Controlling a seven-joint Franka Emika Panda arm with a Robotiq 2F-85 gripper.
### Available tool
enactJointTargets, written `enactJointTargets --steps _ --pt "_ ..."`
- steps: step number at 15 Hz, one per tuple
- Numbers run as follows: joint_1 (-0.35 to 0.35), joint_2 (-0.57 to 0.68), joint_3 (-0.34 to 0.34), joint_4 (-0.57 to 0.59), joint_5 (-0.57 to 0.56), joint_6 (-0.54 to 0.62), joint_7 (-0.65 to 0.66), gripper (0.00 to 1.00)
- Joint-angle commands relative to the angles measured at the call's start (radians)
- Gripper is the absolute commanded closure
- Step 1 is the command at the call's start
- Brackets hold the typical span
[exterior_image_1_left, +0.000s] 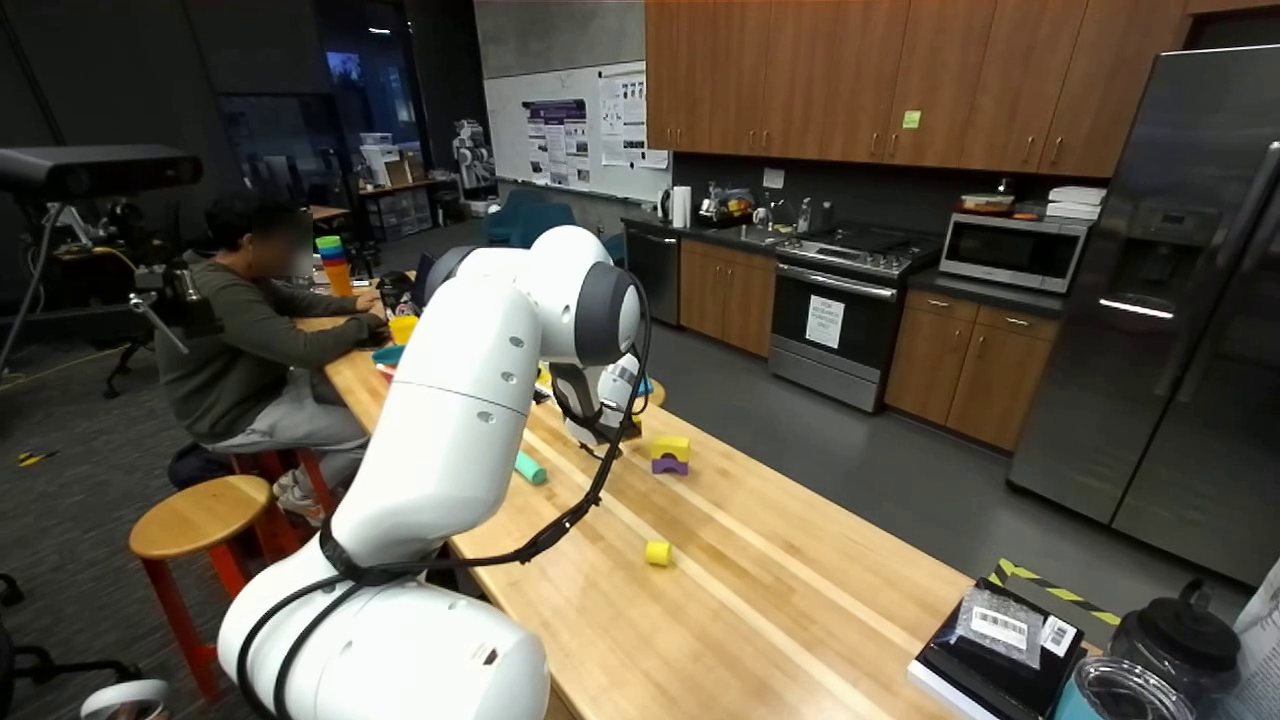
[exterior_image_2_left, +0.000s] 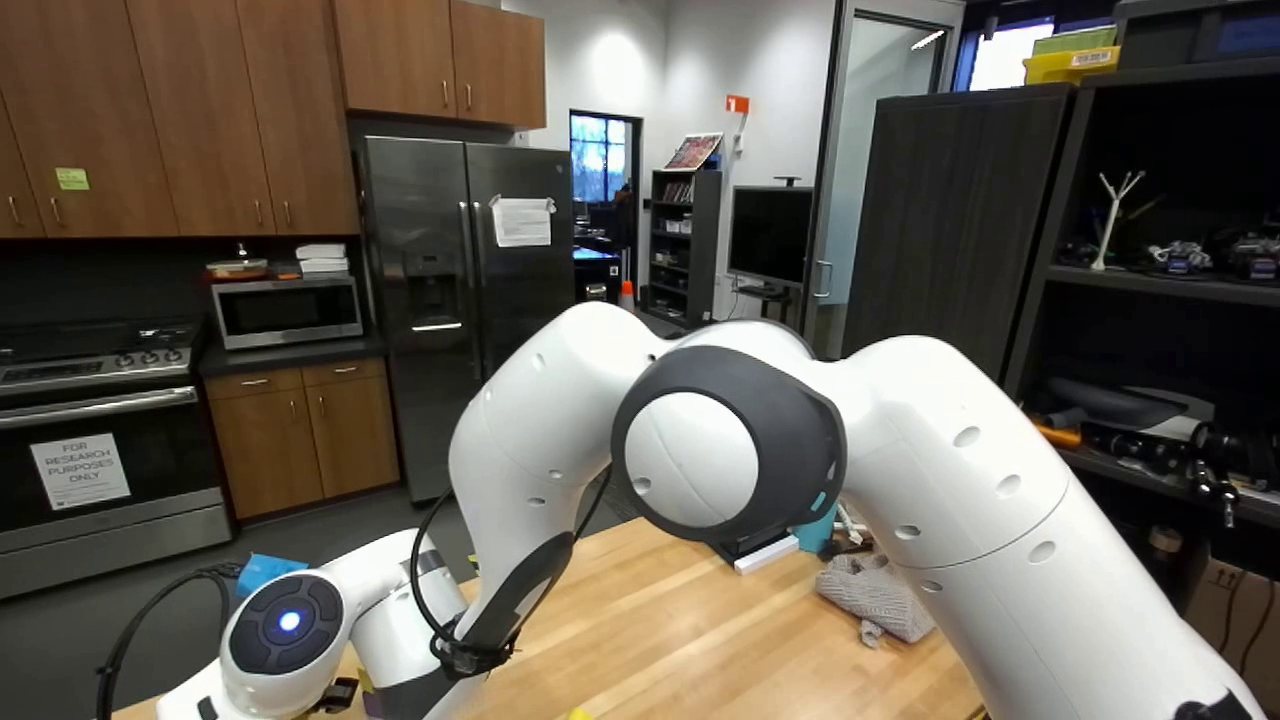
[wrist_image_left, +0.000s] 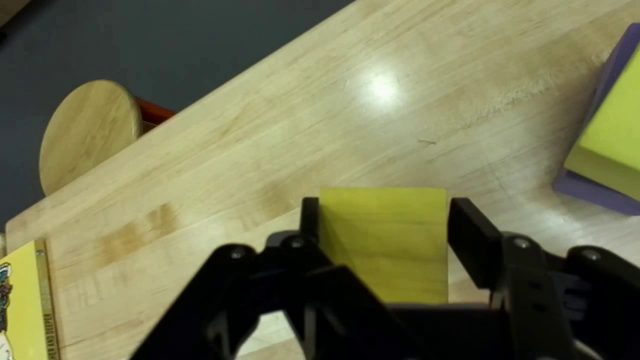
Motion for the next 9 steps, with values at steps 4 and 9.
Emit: enactJointTargets --steps 4,9 --pt "0.009 -0.099 -0.033 -0.052 -0.089 -0.013 0.097 0.61" --pt "0.006 -0.152 -0.052 -0.09 -0.155 -0.021 0.174 0.61"
